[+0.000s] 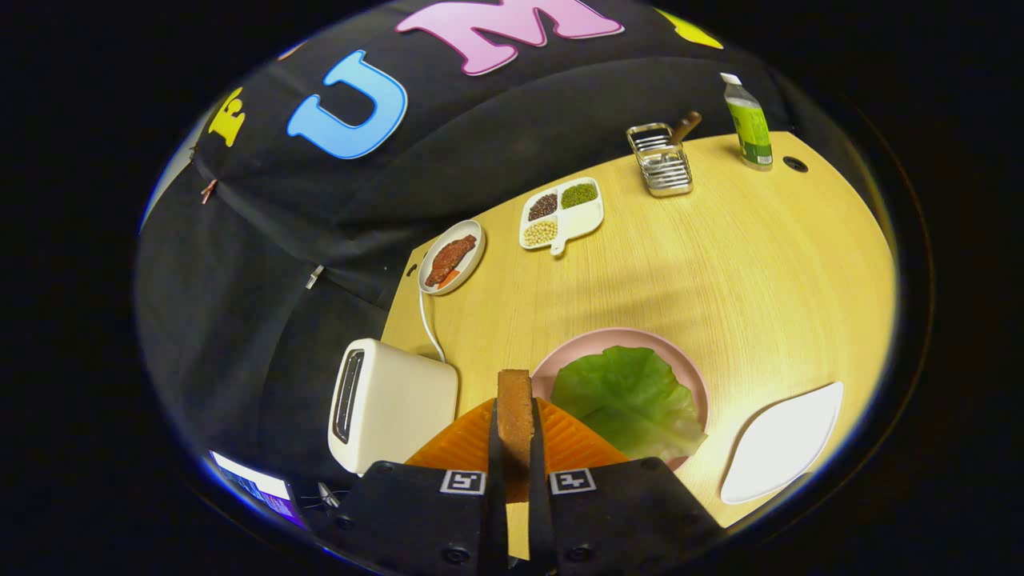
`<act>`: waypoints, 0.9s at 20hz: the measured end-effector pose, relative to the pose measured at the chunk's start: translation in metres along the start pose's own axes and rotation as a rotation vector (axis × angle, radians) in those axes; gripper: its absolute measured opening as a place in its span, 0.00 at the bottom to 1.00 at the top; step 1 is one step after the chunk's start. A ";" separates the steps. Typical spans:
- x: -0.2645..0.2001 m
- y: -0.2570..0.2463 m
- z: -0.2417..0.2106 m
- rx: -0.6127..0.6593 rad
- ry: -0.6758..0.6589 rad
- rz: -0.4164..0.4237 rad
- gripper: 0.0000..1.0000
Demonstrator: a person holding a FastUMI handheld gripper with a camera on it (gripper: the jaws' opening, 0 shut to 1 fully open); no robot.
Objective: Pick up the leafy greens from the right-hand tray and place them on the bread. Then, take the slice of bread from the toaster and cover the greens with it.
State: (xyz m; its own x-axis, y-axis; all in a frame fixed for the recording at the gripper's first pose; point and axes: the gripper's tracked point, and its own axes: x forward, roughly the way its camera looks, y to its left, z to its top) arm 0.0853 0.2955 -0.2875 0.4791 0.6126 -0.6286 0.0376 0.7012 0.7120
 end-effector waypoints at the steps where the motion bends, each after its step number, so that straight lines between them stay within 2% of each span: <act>1: 0.005 -0.004 0.000 0.023 0.003 0.013 0.15; 7: 0.029 -0.059 -0.009 0.024 0.088 -0.024 0.14; 9: 0.035 -0.079 -0.010 -0.002 0.091 -0.053 0.15; 13: 0.044 -0.100 -0.014 -0.051 0.087 -0.045 0.15; 14: 0.045 -0.106 -0.015 -0.090 0.080 -0.066 0.17; 15: 0.045 -0.117 -0.015 -0.146 0.065 -0.100 0.30; 17: 0.043 -0.121 -0.016 -0.212 0.040 -0.113 0.56; 18: 0.041 -0.123 -0.017 -0.231 0.028 -0.131 0.55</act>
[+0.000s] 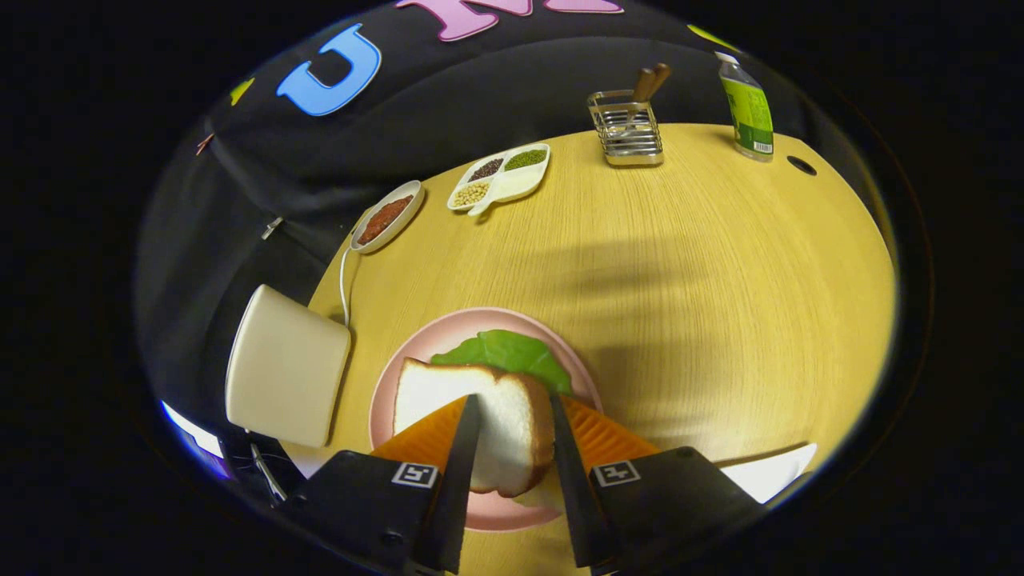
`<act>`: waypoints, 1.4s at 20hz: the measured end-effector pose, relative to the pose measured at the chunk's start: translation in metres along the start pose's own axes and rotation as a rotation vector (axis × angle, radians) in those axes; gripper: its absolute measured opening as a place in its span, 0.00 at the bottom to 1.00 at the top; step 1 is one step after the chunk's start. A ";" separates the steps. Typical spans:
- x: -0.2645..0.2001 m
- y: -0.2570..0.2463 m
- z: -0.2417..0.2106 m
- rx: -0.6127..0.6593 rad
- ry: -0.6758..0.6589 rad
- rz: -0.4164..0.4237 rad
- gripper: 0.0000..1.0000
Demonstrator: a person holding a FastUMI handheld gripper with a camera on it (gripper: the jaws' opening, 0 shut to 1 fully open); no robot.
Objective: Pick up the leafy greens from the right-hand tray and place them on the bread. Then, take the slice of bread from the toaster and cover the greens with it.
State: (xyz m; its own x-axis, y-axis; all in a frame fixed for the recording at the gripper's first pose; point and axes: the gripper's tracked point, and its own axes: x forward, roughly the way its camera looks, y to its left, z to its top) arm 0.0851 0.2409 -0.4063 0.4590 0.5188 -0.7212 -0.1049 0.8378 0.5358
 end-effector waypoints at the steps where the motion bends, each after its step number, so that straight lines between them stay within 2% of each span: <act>1: -0.002 -0.003 -0.001 -0.012 -0.014 -0.029 0.56; 3: -0.006 -0.006 -0.004 0.013 -0.045 -0.087 0.57; 7: -0.011 -0.004 -0.017 0.168 -0.110 -0.151 0.58; 11: -0.013 -0.003 -0.016 0.154 -0.120 -0.178 0.59; 15: -0.015 0.004 -0.007 0.087 -0.121 -0.179 0.81; 17: -0.019 0.003 -0.004 0.038 -0.130 -0.209 1.00; 23: -0.041 0.007 0.018 0.028 -0.204 -0.234 0.99; 28: -0.082 0.022 0.043 0.005 -0.296 -0.217 0.99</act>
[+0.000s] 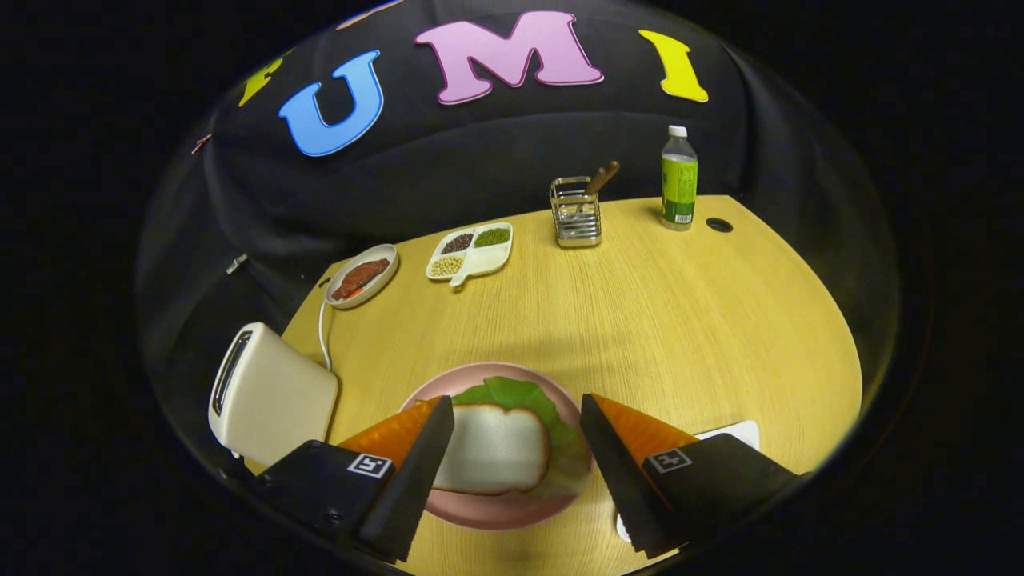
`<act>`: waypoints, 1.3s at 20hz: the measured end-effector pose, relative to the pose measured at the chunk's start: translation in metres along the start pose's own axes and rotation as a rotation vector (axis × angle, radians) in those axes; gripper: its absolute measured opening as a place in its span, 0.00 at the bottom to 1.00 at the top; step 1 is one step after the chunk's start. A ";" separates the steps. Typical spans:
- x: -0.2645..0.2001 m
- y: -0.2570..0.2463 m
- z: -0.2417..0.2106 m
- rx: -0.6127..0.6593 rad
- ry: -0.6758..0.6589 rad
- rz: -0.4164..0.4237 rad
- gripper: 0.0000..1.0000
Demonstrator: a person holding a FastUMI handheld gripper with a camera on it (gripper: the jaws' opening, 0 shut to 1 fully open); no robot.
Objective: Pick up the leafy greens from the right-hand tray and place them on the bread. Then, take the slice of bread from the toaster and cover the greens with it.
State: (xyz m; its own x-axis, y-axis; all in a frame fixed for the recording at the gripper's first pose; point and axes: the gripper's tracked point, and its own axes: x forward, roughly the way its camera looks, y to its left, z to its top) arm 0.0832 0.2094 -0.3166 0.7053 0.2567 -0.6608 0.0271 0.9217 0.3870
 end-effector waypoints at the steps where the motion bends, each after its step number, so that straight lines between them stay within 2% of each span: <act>1: -0.009 0.002 0.008 -0.004 -0.024 0.005 0.99; 4: -0.040 0.010 0.036 -0.010 -0.097 0.030 0.99; 10: -0.100 0.017 0.087 -0.098 -0.238 0.054 0.99; 15: -0.147 0.028 0.114 -0.122 -0.324 0.079 0.99; 21: -0.194 0.035 0.130 -0.212 -0.414 0.065 0.99; 26: -0.219 0.032 0.121 -0.243 -0.462 0.023 0.99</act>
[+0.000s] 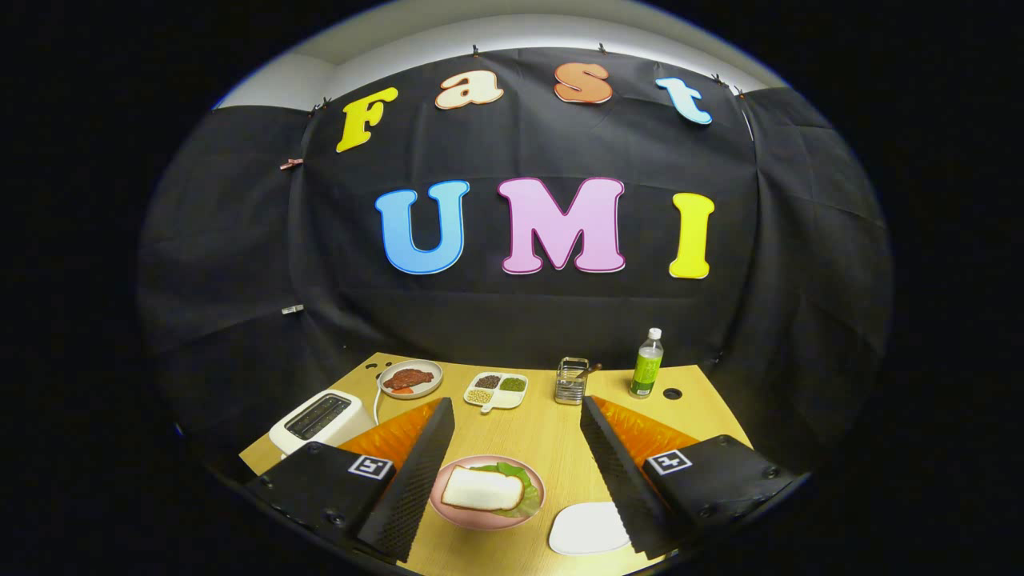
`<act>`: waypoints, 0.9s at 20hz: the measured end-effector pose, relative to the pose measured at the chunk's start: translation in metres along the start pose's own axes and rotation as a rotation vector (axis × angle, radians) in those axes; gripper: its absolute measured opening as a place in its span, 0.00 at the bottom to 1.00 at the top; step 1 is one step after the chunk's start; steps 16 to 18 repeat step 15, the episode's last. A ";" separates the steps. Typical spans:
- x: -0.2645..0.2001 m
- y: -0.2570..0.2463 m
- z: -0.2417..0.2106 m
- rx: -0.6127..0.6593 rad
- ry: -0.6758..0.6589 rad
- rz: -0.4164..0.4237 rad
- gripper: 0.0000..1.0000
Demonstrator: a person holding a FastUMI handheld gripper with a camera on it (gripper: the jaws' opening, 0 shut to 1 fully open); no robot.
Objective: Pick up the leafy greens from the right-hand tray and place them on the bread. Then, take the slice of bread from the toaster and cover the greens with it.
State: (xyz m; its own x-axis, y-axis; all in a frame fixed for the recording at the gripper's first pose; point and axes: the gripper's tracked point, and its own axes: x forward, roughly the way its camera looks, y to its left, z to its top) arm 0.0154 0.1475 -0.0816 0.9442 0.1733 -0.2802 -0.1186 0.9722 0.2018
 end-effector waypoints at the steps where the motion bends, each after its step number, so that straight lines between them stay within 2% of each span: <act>1: -0.002 0.000 -0.003 -0.009 -0.007 -0.008 0.99; 10: -0.019 -0.005 -0.033 -0.022 0.031 -0.050 0.99; 18: -0.020 -0.006 -0.034 -0.028 0.033 -0.052 0.99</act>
